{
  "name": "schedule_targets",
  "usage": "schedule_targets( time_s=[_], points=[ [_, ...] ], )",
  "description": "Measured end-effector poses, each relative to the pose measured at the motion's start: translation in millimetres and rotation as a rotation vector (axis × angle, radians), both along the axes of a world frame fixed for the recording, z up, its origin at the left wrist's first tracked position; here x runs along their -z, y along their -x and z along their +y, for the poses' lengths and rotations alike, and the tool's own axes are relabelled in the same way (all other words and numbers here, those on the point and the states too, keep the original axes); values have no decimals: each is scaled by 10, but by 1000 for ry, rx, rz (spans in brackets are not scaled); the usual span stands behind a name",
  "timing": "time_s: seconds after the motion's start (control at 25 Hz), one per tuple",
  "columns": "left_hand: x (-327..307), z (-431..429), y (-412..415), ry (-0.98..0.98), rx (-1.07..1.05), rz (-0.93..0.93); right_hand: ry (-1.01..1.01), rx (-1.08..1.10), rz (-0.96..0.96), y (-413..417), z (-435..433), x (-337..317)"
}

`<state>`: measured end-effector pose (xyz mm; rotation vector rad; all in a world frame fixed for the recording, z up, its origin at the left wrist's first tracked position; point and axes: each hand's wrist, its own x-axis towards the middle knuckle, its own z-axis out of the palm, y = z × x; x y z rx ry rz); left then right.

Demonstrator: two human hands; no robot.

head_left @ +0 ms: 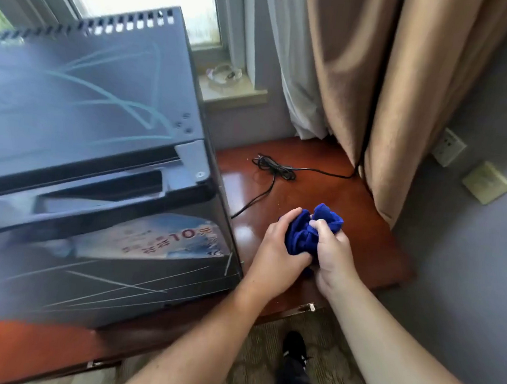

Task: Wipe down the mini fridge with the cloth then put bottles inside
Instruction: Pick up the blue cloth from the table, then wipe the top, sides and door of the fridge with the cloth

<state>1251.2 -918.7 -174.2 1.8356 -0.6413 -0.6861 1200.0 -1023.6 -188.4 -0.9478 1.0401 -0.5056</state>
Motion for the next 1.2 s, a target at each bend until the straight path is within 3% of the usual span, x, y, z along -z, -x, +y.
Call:
schedule_targets(
  time_s=[0.08, 0.24, 0.36, 0.56, 0.76, 0.84, 0.92, 1.12, 1.2],
  points=[
    [-162, 334, 147, 12, 20, -40, 163, 54, -29, 141, 300, -294],
    [-416, 998, 311, 155, 176, 132, 409, 78, -94, 412, 794, -1011],
    [-553, 1359, 343, 232, 285, 118, 535, 36, -162, 507, 1122, -1613],
    [-745, 1715, 237, -11, 19, -159, 611, -65, -350, 557, 1650, -2349],
    [-969, 2047, 128, -88, -63, 129, 666, -109, -508, 579, 1906, -2740],
    [-1238, 2131, 100, 17, -132, 334, 740, -131, -549, 577, 1923, -2833],
    [-1612, 2219, 22, 138, -167, 392, 804, -214, -560, 563, 1888, -2926],
    [-2775, 2440, -383, 462, -277, 269, 977, -281, -637, 296, 1859, -3270],
    [-3184, 2512, -564, 607, -267, 93, 1139, -355, -702, 119, 1981, -3396]
  ],
)
